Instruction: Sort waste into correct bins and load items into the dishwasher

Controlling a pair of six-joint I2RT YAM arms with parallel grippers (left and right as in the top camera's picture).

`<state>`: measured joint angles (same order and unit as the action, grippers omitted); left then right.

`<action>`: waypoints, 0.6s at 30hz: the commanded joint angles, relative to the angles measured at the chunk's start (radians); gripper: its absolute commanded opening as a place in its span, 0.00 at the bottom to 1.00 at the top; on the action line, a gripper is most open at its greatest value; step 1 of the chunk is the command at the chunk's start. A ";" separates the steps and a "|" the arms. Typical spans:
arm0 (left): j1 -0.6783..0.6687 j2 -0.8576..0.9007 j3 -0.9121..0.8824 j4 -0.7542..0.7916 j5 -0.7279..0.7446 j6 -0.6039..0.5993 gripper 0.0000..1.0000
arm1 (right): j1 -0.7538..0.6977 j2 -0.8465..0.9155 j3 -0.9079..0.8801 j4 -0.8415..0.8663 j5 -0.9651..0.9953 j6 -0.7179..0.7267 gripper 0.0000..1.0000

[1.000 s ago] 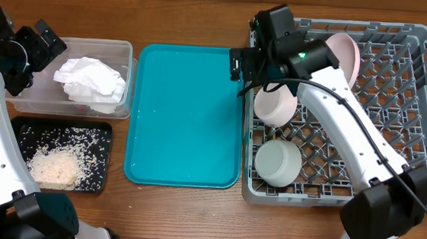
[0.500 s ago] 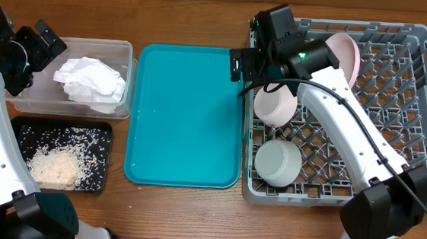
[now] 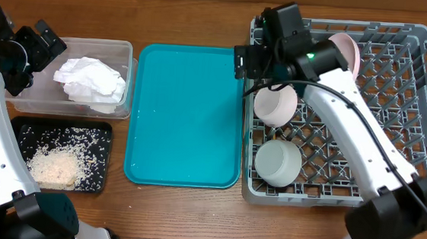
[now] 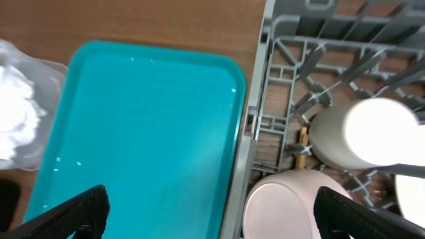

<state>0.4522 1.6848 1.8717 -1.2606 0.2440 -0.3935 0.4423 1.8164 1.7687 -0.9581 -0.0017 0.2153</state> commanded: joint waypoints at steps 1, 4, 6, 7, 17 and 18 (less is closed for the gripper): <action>-0.002 -0.003 0.022 0.001 0.008 -0.011 1.00 | -0.021 -0.129 0.018 0.011 0.016 -0.003 1.00; -0.002 -0.003 0.022 0.002 0.008 -0.011 1.00 | -0.036 -0.199 0.018 0.026 0.016 -0.003 1.00; -0.002 -0.003 0.022 0.001 0.008 -0.011 1.00 | -0.044 -0.248 0.018 0.036 0.016 -0.003 1.00; -0.002 -0.003 0.022 0.001 0.008 -0.011 1.00 | -0.047 -0.278 0.018 0.038 0.016 -0.003 1.00; -0.002 -0.003 0.022 0.001 0.008 -0.011 1.00 | -0.077 -0.569 -0.009 0.020 0.016 -0.003 1.00; -0.002 -0.003 0.022 0.001 0.008 -0.011 1.00 | -0.087 -0.612 -0.031 0.021 0.016 -0.003 1.00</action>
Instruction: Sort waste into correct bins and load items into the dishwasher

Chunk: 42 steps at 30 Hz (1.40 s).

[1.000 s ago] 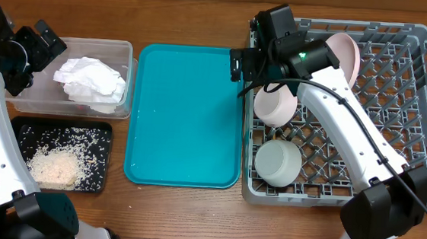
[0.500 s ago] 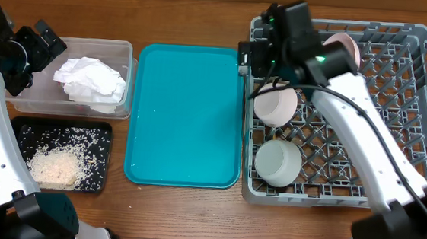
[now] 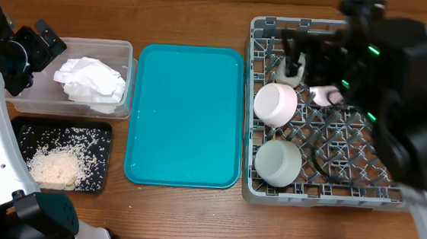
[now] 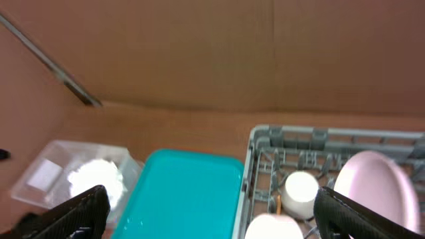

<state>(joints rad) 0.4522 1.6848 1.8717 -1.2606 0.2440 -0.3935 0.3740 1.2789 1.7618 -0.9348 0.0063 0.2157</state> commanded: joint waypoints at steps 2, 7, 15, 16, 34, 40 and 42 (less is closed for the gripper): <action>-0.002 -0.003 0.022 0.001 0.008 -0.011 1.00 | -0.048 -0.153 -0.077 -0.002 0.007 -0.003 1.00; -0.002 -0.003 0.022 0.001 0.008 -0.011 1.00 | -0.127 -0.369 -0.270 0.013 0.007 -0.003 1.00; -0.002 -0.003 0.022 0.001 0.008 -0.011 1.00 | -0.174 -0.784 -0.767 0.187 0.017 -0.003 1.00; -0.002 -0.003 0.022 0.001 0.008 -0.011 1.00 | -0.174 -0.829 -0.826 0.210 0.016 -0.003 1.00; -0.002 -0.003 0.022 0.001 0.008 -0.011 1.00 | -0.269 -1.276 -1.736 1.088 -0.008 0.200 1.00; -0.002 -0.003 0.022 0.001 0.008 -0.011 1.00 | -0.271 -1.276 -1.754 0.983 -0.016 0.115 1.00; -0.002 -0.003 0.022 0.001 0.008 -0.011 1.00 | -0.272 -1.276 -1.754 0.942 -0.016 0.095 1.00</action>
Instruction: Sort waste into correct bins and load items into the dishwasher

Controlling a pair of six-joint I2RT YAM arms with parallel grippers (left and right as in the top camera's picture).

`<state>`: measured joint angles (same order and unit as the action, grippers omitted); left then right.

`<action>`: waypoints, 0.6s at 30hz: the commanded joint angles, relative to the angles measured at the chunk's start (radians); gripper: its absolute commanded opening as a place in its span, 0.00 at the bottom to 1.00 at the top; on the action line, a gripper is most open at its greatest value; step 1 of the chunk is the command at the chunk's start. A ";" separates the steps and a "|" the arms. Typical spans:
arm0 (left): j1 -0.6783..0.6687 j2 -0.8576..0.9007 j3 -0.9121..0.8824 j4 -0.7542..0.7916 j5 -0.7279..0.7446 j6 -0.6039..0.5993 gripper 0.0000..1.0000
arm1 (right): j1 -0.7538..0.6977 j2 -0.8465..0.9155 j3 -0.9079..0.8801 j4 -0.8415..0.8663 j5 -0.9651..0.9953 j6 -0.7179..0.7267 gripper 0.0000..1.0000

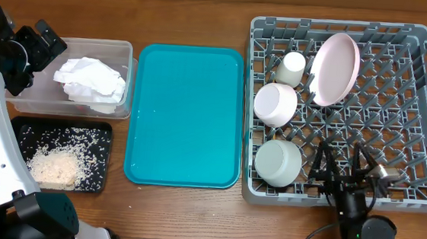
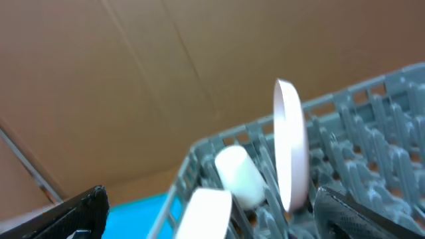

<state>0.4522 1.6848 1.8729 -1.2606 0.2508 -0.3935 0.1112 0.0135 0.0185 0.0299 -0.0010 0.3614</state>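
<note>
The grey dish rack (image 1: 399, 88) holds a pink plate (image 1: 334, 59) standing on edge, a white cup (image 1: 292, 67), a pale pink bowl (image 1: 276, 104) and a grey-green bowl (image 1: 277, 161). My right gripper (image 1: 340, 161) sits low at the rack's near edge, open and empty. In the right wrist view the gripper (image 2: 209, 199) looks across the rack at the plate (image 2: 290, 143), the cup (image 2: 239, 176) and the bowl (image 2: 206, 212). My left gripper (image 1: 40, 45) hangs open at the far left, over the clear bin's (image 1: 24, 97) left end.
A bare teal tray (image 1: 185, 116) lies in the middle. The clear bin holds crumpled white paper (image 1: 91, 79). A black tray (image 1: 22, 131) with rice (image 1: 55, 167) lies in front of it. A brown cardboard wall (image 2: 133, 79) stands behind the table.
My right arm was high over the back of the rack, filling the overhead view. Now it is folded down at the rack's near edge, still open. The left arm has not moved.
My right gripper was open over the rack's left edge beside the pale pink bowl, the plate standing behind it. Then it was raised high above the rack. Now it rests low at the front, with all the dishes in the rack.
</note>
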 commanded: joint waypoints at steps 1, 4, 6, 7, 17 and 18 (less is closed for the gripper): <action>-0.002 -0.003 0.021 0.001 0.002 -0.011 1.00 | -0.009 -0.011 -0.010 -0.054 -0.008 -0.052 1.00; -0.002 -0.003 0.021 0.001 0.002 -0.011 1.00 | -0.009 -0.009 -0.010 -0.114 -0.008 -0.051 1.00; -0.002 -0.003 0.021 0.001 0.002 -0.011 1.00 | -0.009 -0.007 -0.010 -0.114 -0.008 -0.051 1.00; -0.002 -0.003 0.021 0.001 0.002 -0.011 1.00 | -0.009 -0.007 -0.010 -0.114 -0.008 -0.051 1.00; -0.002 -0.003 0.021 0.001 0.002 -0.011 1.00 | -0.009 -0.007 -0.010 -0.114 -0.008 -0.051 1.00; -0.002 -0.003 0.021 0.001 0.002 -0.011 1.00 | -0.009 -0.007 -0.010 -0.114 -0.008 -0.051 1.00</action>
